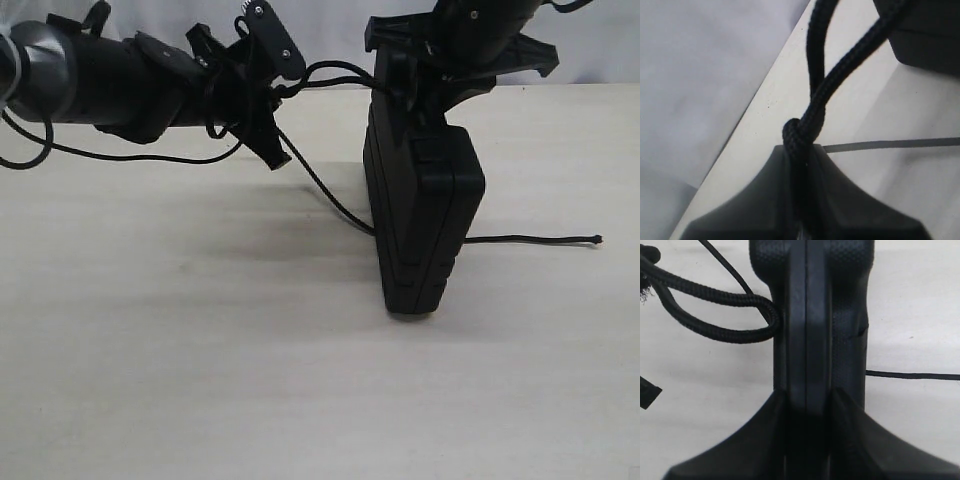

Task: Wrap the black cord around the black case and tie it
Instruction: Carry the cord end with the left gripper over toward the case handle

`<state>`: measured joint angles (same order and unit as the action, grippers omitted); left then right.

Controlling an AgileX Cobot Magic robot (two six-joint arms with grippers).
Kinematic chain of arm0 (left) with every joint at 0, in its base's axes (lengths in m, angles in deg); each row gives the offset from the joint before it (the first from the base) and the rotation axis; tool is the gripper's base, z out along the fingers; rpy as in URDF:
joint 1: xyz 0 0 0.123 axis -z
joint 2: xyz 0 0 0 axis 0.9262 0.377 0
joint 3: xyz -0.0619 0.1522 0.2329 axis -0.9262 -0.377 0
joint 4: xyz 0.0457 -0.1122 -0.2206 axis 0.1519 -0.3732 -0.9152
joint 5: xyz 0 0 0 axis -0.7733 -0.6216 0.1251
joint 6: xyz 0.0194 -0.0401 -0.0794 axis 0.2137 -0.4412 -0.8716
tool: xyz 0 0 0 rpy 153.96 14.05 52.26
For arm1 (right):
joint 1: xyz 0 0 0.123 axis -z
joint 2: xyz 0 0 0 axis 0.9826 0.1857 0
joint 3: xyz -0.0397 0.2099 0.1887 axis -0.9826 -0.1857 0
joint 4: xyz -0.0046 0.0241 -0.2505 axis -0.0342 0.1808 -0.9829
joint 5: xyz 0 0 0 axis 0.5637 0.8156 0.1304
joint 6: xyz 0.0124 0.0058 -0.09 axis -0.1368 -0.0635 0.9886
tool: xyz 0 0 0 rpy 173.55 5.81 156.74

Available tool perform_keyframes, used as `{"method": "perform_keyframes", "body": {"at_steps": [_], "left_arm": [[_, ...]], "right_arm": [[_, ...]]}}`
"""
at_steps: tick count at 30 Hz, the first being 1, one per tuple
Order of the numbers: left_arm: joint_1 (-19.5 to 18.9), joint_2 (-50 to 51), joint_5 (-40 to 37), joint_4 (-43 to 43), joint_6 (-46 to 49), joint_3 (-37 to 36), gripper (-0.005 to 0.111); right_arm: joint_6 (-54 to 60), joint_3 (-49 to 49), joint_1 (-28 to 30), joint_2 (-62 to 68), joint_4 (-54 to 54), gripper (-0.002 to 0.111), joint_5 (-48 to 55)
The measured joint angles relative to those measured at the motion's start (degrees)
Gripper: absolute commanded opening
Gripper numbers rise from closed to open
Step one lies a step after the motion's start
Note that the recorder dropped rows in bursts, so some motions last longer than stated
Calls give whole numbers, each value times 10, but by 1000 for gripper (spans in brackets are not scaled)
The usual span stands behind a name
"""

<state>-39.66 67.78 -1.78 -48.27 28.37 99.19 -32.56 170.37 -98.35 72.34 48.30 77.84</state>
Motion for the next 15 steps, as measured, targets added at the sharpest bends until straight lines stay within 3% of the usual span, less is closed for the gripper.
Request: {"method": "perform_keyframes", "body": {"at_steps": [15], "left_arm": [[0,-37,-26,-54,0,0,0]], "right_arm": [[0,0,0,0,0,4,0]]}}
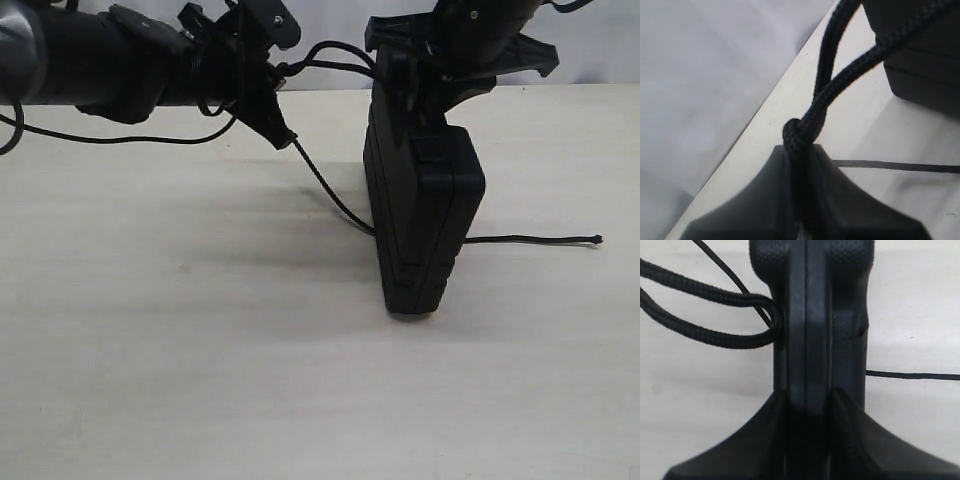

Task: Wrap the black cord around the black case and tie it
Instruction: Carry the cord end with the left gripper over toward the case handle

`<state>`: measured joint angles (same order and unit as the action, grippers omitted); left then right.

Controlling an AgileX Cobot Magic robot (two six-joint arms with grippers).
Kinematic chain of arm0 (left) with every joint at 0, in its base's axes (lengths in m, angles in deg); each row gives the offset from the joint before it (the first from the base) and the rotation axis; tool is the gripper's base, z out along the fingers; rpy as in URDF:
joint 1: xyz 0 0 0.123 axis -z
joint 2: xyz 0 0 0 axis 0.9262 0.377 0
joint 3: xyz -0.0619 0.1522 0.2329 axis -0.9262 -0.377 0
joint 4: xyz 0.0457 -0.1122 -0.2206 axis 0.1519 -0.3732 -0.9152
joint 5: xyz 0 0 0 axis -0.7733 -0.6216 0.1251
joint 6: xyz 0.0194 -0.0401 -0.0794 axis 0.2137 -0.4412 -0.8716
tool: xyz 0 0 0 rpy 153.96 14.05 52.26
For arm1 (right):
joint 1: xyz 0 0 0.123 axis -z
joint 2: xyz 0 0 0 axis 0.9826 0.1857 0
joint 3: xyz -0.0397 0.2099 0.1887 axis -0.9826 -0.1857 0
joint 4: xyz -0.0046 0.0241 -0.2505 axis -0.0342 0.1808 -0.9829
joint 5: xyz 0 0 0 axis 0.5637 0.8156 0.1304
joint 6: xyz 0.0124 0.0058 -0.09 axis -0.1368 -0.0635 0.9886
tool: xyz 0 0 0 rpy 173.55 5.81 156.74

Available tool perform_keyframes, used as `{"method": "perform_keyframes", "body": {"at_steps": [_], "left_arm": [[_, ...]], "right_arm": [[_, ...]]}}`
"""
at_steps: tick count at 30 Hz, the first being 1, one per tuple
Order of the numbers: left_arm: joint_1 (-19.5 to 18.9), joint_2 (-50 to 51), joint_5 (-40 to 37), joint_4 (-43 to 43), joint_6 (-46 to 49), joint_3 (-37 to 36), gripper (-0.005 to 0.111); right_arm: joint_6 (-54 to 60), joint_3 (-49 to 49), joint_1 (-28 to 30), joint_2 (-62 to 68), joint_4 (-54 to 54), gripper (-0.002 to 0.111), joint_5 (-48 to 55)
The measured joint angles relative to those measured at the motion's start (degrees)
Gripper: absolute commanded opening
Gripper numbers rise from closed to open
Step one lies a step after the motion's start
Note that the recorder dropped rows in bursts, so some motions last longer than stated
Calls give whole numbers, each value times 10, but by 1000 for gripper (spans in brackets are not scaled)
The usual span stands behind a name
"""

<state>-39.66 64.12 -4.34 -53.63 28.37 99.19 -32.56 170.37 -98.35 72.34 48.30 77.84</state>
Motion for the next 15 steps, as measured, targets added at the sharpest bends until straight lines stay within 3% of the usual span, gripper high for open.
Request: {"method": "perform_keyframes", "body": {"at_steps": [10,15], "left_arm": [[-17,-1,-2,-93,-1,-8,0],[-22,-1,-48,-58,2,-15,0]], "right_arm": [[0,0,0,0,0,4,0],[0,0,0,0,0,4,0]]}}
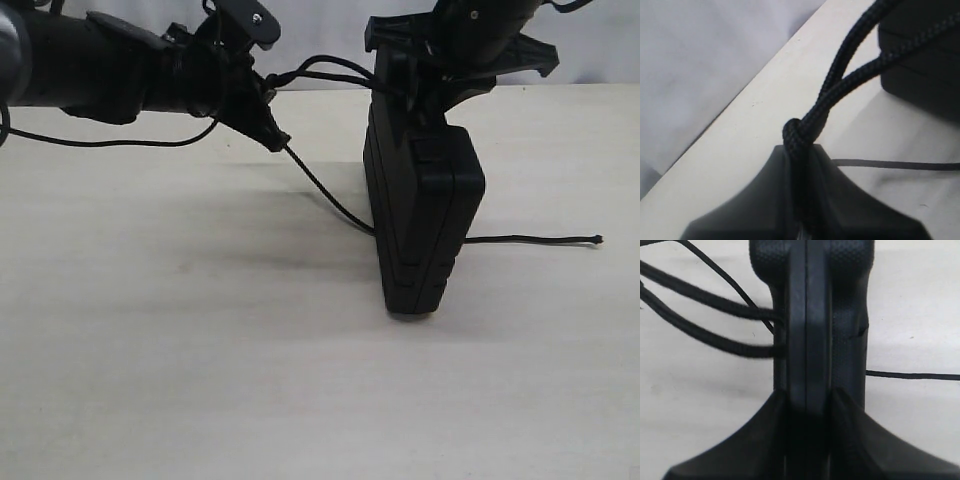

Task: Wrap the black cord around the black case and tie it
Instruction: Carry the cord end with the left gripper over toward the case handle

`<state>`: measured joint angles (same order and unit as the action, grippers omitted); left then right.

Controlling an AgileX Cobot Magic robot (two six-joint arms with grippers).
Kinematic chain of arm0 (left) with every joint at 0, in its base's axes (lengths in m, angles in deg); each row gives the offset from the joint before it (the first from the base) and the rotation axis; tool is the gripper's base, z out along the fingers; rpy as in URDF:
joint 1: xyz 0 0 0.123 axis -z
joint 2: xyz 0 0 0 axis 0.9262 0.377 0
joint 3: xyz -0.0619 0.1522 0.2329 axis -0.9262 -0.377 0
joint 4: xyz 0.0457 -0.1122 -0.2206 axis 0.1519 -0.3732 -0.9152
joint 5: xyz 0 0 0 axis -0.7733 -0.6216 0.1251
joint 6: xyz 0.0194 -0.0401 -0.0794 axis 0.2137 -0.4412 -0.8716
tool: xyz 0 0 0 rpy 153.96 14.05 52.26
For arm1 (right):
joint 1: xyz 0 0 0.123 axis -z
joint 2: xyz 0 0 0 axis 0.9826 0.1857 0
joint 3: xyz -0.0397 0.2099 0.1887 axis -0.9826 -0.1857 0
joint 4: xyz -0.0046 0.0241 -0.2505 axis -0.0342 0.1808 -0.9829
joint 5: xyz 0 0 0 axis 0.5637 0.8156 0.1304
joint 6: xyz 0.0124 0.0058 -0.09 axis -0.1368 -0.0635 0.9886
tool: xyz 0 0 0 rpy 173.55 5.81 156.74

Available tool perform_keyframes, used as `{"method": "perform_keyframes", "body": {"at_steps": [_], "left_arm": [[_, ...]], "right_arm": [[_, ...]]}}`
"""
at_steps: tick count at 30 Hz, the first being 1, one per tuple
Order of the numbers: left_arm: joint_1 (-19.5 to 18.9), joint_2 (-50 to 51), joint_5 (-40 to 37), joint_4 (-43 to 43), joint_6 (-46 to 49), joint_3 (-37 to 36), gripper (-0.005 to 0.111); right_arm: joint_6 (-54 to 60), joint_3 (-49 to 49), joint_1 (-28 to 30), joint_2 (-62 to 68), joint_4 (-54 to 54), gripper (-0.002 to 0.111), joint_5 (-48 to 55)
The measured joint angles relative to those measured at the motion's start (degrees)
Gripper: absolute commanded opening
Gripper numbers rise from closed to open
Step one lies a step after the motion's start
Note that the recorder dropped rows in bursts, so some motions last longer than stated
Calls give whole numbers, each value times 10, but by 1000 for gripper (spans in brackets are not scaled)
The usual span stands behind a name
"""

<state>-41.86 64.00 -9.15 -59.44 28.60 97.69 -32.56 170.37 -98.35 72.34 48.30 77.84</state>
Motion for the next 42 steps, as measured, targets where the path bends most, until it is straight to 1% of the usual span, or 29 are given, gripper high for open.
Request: {"method": "perform_keyframes", "body": {"at_steps": [2,6,9,19,26,32,42], "left_arm": [[0,0,-26,46,0,0,0],[0,0,-31,107,1,0,0],[0,0,-32,133,4,0,0],[40,0,-5,141,11,0,0],[56,0,33,141,11,0,0],[62,0,38,141,11,0,0],[94,0,43,141,13,0,0]], "right_arm": [[0,0,0,0,0,4,0],[0,0,0,0,0,4,0],[0,0,0,0,0,4,0],[0,0,0,0,0,4,0],[0,0,0,0,0,4,0],[0,0,0,0,0,4,0],[0,0,0,0,0,4,0]]}}
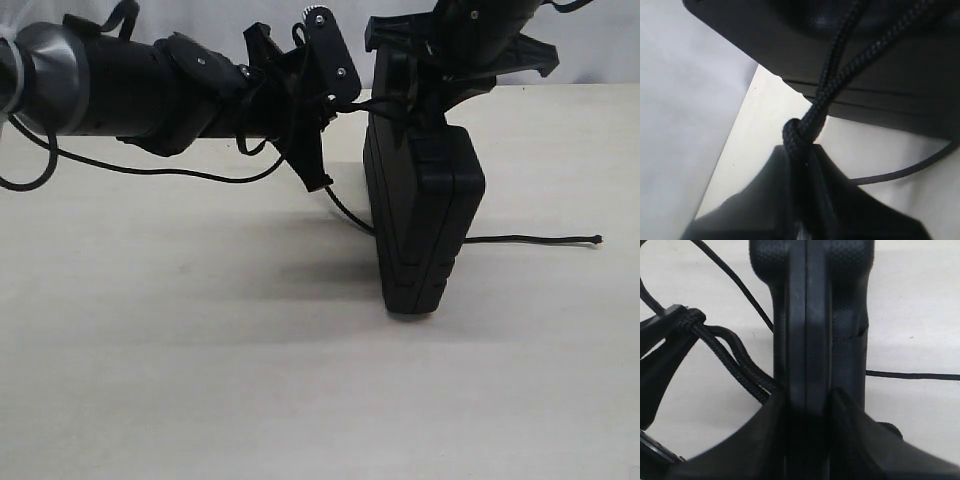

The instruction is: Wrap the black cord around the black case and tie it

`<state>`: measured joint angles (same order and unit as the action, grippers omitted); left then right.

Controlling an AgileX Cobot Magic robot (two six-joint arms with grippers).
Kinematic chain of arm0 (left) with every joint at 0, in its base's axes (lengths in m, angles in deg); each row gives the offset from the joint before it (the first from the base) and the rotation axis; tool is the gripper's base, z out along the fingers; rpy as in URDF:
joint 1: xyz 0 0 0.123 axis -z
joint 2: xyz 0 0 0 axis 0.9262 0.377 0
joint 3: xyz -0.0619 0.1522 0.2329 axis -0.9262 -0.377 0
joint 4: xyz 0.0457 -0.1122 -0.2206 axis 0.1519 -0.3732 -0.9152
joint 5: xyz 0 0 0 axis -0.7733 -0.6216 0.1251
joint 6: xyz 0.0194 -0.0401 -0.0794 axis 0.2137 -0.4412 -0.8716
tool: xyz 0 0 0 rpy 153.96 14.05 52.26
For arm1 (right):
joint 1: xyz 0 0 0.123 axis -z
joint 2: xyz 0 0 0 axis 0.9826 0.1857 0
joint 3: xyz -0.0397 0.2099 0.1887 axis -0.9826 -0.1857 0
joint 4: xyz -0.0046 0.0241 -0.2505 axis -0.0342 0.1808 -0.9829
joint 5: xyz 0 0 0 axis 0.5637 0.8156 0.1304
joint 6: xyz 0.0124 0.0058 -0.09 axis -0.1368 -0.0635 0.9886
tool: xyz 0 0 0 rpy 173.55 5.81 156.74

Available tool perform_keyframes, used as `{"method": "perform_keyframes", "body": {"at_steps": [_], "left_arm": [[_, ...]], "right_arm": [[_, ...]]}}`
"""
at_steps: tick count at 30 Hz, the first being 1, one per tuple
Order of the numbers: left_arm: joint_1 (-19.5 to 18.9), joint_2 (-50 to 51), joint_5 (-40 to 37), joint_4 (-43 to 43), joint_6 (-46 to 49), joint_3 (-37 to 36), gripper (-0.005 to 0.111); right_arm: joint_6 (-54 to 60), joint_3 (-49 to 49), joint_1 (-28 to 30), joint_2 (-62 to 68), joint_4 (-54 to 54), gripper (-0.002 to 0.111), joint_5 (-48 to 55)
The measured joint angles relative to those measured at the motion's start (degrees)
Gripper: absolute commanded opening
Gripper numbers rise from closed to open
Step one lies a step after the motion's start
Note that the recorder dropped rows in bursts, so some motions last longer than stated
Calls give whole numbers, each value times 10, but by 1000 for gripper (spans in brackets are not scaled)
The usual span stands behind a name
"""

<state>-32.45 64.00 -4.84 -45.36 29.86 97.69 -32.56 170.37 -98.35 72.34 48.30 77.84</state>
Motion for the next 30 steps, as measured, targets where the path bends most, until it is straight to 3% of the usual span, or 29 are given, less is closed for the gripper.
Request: {"method": "perform_keyframes", "body": {"at_steps": [30], "left_arm": [[40,0,13,32,0,28,0]], "right_arm": [[-5,0,6,0,-13,4,8]]}}
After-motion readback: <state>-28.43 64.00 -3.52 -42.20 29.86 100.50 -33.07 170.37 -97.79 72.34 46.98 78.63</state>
